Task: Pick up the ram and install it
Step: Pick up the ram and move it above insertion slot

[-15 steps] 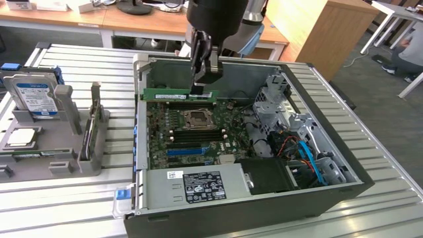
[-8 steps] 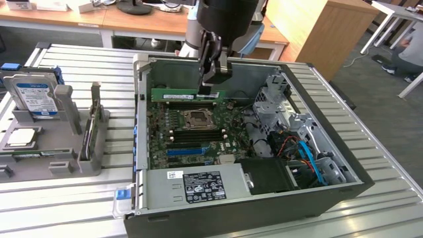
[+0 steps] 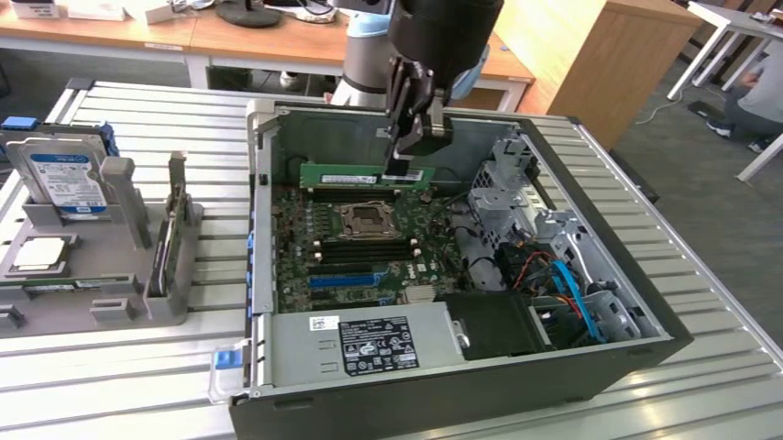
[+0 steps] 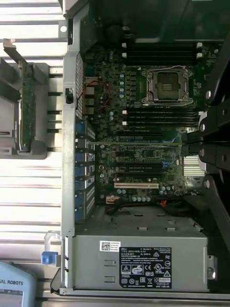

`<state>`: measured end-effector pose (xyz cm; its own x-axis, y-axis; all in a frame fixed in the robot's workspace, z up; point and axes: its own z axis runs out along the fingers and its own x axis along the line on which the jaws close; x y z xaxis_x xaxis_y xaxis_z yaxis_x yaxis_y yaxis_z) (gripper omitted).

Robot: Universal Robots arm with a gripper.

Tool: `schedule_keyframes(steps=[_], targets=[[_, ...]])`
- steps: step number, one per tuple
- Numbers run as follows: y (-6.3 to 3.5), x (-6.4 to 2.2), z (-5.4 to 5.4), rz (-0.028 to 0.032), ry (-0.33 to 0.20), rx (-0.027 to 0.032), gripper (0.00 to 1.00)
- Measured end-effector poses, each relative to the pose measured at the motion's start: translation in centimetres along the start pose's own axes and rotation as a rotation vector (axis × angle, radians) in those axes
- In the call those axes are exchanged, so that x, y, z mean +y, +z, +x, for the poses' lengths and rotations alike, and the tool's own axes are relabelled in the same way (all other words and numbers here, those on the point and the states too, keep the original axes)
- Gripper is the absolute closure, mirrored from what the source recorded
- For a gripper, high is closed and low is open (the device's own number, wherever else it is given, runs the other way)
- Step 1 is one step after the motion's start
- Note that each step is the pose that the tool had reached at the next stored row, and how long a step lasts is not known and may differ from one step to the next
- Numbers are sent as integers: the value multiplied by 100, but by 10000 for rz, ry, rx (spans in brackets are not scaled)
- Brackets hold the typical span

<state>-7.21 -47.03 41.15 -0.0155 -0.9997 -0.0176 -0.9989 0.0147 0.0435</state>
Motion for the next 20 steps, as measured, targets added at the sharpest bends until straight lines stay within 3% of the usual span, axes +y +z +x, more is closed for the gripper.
schedule_keyframes(steps=[10,20], targets=[[-8,-201,-3,0,5,0,89],[-15,-348,-5,0,17,0,89]])
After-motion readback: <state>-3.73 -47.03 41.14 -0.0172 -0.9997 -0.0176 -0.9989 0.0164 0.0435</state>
